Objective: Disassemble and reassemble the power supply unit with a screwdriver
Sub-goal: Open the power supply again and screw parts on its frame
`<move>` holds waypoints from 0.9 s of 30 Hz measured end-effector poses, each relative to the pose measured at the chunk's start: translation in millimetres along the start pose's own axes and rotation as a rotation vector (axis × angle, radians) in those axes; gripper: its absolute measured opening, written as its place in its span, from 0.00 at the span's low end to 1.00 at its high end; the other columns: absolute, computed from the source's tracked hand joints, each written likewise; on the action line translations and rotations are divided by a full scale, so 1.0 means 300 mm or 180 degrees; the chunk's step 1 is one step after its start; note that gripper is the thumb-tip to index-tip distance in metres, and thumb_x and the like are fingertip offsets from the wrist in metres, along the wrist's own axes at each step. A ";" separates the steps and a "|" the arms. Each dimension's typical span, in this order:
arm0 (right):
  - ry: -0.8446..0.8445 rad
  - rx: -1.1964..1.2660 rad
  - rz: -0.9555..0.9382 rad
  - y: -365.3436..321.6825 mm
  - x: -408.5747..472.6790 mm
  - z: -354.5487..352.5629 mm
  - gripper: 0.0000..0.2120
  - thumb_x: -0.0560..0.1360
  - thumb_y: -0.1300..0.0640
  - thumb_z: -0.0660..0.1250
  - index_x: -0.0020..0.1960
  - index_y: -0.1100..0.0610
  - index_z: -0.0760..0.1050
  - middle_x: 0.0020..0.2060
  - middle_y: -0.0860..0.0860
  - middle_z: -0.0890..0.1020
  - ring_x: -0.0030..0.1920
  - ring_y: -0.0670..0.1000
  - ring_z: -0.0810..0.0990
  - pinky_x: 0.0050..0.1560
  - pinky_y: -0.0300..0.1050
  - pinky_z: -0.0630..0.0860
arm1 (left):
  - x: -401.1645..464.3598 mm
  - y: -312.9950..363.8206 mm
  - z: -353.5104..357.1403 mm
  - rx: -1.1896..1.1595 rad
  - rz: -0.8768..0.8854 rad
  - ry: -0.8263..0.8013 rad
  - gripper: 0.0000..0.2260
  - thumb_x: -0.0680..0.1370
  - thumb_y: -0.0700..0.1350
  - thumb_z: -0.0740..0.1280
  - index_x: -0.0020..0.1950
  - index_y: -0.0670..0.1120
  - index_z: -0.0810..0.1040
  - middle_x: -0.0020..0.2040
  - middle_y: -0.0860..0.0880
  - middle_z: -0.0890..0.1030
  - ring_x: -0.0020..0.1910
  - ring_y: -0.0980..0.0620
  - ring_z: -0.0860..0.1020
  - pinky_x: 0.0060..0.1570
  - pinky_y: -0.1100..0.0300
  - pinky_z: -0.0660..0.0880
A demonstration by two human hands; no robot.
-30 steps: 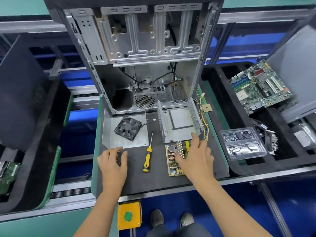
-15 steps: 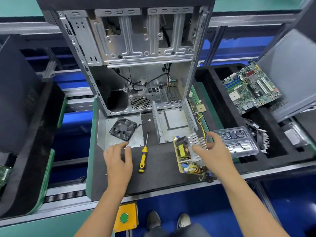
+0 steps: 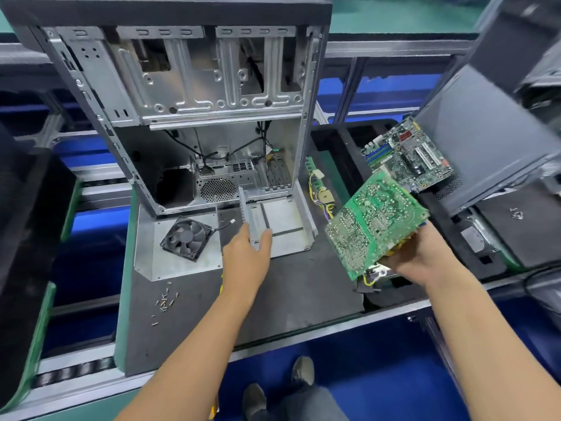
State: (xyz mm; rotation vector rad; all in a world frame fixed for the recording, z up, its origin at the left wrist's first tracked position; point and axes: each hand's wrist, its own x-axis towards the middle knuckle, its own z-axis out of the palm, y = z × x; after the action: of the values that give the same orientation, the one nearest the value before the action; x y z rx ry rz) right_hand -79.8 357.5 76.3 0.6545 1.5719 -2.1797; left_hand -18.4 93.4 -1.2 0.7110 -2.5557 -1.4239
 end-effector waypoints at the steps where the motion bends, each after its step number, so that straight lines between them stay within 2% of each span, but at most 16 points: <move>1: 0.0018 0.0030 -0.0067 -0.015 0.007 -0.011 0.19 0.80 0.47 0.59 0.45 0.53 0.86 0.49 0.56 0.86 0.50 0.58 0.84 0.53 0.60 0.79 | 0.011 0.002 0.004 0.0026 -0.0027 0.0047 0.22 0.81 0.52 0.65 0.71 0.40 0.72 0.59 0.40 0.81 0.61 0.38 0.77 0.56 0.53 0.74; 3: -0.0051 0.0043 -0.0108 -0.043 0.021 -0.025 0.22 0.81 0.48 0.58 0.38 0.52 0.87 0.44 0.54 0.87 0.45 0.56 0.86 0.46 0.56 0.81 | 0.034 0.002 0.005 0.0005 -0.0227 0.0102 0.25 0.81 0.48 0.65 0.76 0.42 0.66 0.58 0.42 0.81 0.60 0.41 0.77 0.54 0.55 0.72; 4: -0.0056 0.0004 -0.0126 -0.056 0.023 -0.024 0.22 0.80 0.48 0.58 0.38 0.51 0.87 0.43 0.54 0.87 0.45 0.56 0.86 0.47 0.56 0.81 | 0.044 0.001 0.003 0.0015 -0.0341 0.0108 0.23 0.81 0.46 0.64 0.76 0.43 0.67 0.55 0.43 0.81 0.56 0.41 0.78 0.51 0.56 0.73; 6: -0.0005 -0.0123 -0.0145 -0.072 0.037 -0.024 0.19 0.80 0.50 0.59 0.39 0.52 0.86 0.43 0.53 0.86 0.48 0.56 0.83 0.54 0.59 0.79 | 0.050 0.000 0.004 0.0052 -0.0272 0.0074 0.13 0.80 0.41 0.63 0.64 0.44 0.76 0.43 0.47 0.81 0.43 0.43 0.77 0.39 0.58 0.72; 8: 0.0083 -0.0239 -0.0154 -0.083 0.049 -0.016 0.15 0.80 0.52 0.58 0.45 0.53 0.83 0.42 0.54 0.86 0.50 0.57 0.81 0.57 0.60 0.77 | 0.034 0.007 0.015 -0.0046 -0.0248 0.0034 0.10 0.77 0.40 0.65 0.58 0.44 0.78 0.38 0.48 0.81 0.38 0.47 0.76 0.37 0.56 0.75; 10: 0.0093 -0.0294 -0.0143 -0.091 0.059 -0.009 0.13 0.80 0.54 0.57 0.48 0.54 0.80 0.41 0.54 0.85 0.48 0.56 0.82 0.57 0.59 0.77 | -0.005 0.022 0.034 -0.0223 -0.0320 0.0016 0.13 0.76 0.41 0.68 0.59 0.49 0.76 0.39 0.51 0.82 0.37 0.56 0.77 0.38 0.58 0.77; 12: 0.0065 -0.0362 -0.0232 -0.097 0.068 -0.005 0.12 0.81 0.56 0.56 0.46 0.54 0.77 0.36 0.52 0.85 0.40 0.53 0.84 0.50 0.56 0.80 | -0.048 0.027 0.056 -0.0423 -0.0341 0.0018 0.21 0.74 0.42 0.71 0.63 0.57 0.69 0.39 0.55 0.80 0.38 0.67 0.77 0.30 0.72 0.70; 13: 0.0049 -0.0388 -0.0278 -0.100 0.071 -0.006 0.12 0.81 0.57 0.56 0.45 0.54 0.77 0.33 0.51 0.85 0.36 0.51 0.84 0.46 0.54 0.82 | -0.066 0.025 0.068 -0.0476 -0.0340 -0.0058 0.25 0.74 0.43 0.72 0.65 0.58 0.65 0.39 0.56 0.79 0.39 0.70 0.76 0.30 0.74 0.69; 15: 0.0055 -0.0380 -0.0294 -0.107 0.079 -0.012 0.12 0.80 0.56 0.56 0.44 0.53 0.77 0.33 0.50 0.84 0.36 0.51 0.83 0.46 0.51 0.81 | -0.083 0.011 0.089 -0.0456 -0.0392 -0.0272 0.29 0.74 0.44 0.73 0.70 0.55 0.62 0.41 0.54 0.79 0.39 0.66 0.77 0.31 0.72 0.69; 17: 0.0058 -0.0324 -0.0258 -0.115 0.081 -0.018 0.11 0.80 0.56 0.56 0.48 0.53 0.77 0.39 0.51 0.84 0.42 0.53 0.81 0.52 0.52 0.77 | -0.087 0.007 0.093 -0.0341 -0.0471 -0.0394 0.30 0.74 0.49 0.74 0.72 0.52 0.63 0.43 0.54 0.80 0.42 0.63 0.77 0.33 0.72 0.68; 19: 0.0112 -0.0279 -0.0258 -0.117 0.086 -0.035 0.11 0.80 0.57 0.55 0.53 0.53 0.77 0.47 0.54 0.81 0.47 0.56 0.79 0.56 0.55 0.75 | -0.075 -0.001 0.083 -0.0155 -0.0188 -0.0287 0.34 0.71 0.55 0.76 0.73 0.53 0.64 0.52 0.54 0.79 0.50 0.61 0.77 0.44 0.71 0.70; 21: 0.0068 -0.0285 -0.0349 -0.113 0.089 -0.052 0.13 0.80 0.57 0.57 0.50 0.51 0.81 0.49 0.54 0.81 0.47 0.56 0.79 0.54 0.53 0.76 | -0.028 -0.017 0.058 -0.0023 0.0324 -0.0408 0.45 0.67 0.59 0.78 0.77 0.56 0.57 0.72 0.52 0.65 0.71 0.57 0.66 0.67 0.62 0.65; 23: -0.0054 -0.0576 -0.0516 -0.112 0.081 -0.067 0.14 0.78 0.53 0.61 0.43 0.49 0.85 0.43 0.52 0.85 0.43 0.55 0.81 0.48 0.51 0.77 | 0.039 -0.023 0.029 0.0165 0.0596 -0.0826 0.55 0.64 0.63 0.79 0.81 0.58 0.46 0.80 0.58 0.46 0.79 0.60 0.47 0.74 0.58 0.51; 24: -0.0046 -0.0832 -0.0637 -0.111 0.073 -0.078 0.09 0.74 0.50 0.65 0.43 0.47 0.85 0.43 0.53 0.85 0.43 0.55 0.81 0.47 0.51 0.76 | 0.073 -0.025 0.021 0.0121 0.0512 -0.0992 0.57 0.64 0.64 0.78 0.81 0.57 0.44 0.81 0.59 0.44 0.79 0.61 0.46 0.75 0.57 0.50; 25: -0.0008 -0.1143 -0.0761 -0.106 0.067 -0.090 0.09 0.69 0.48 0.70 0.48 0.44 0.84 0.46 0.54 0.84 0.44 0.55 0.80 0.49 0.53 0.74 | 0.101 -0.025 0.020 -0.0115 0.0298 -0.1077 0.55 0.66 0.64 0.77 0.81 0.56 0.44 0.81 0.58 0.49 0.78 0.61 0.50 0.75 0.57 0.52; 27: 0.0032 -0.1813 -0.0950 -0.081 0.058 -0.116 0.24 0.63 0.45 0.76 0.59 0.38 0.78 0.50 0.53 0.84 0.50 0.53 0.81 0.55 0.53 0.74 | 0.131 -0.038 0.038 -0.0549 -0.0047 -0.0965 0.42 0.72 0.60 0.75 0.79 0.55 0.56 0.75 0.55 0.66 0.72 0.57 0.66 0.72 0.55 0.64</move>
State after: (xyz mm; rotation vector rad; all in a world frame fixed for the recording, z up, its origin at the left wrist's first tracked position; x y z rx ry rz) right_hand -102.4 397.5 76.0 0.2630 2.2757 -1.7603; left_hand -52.9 79.1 -21.5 0.5231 -2.5966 -1.8571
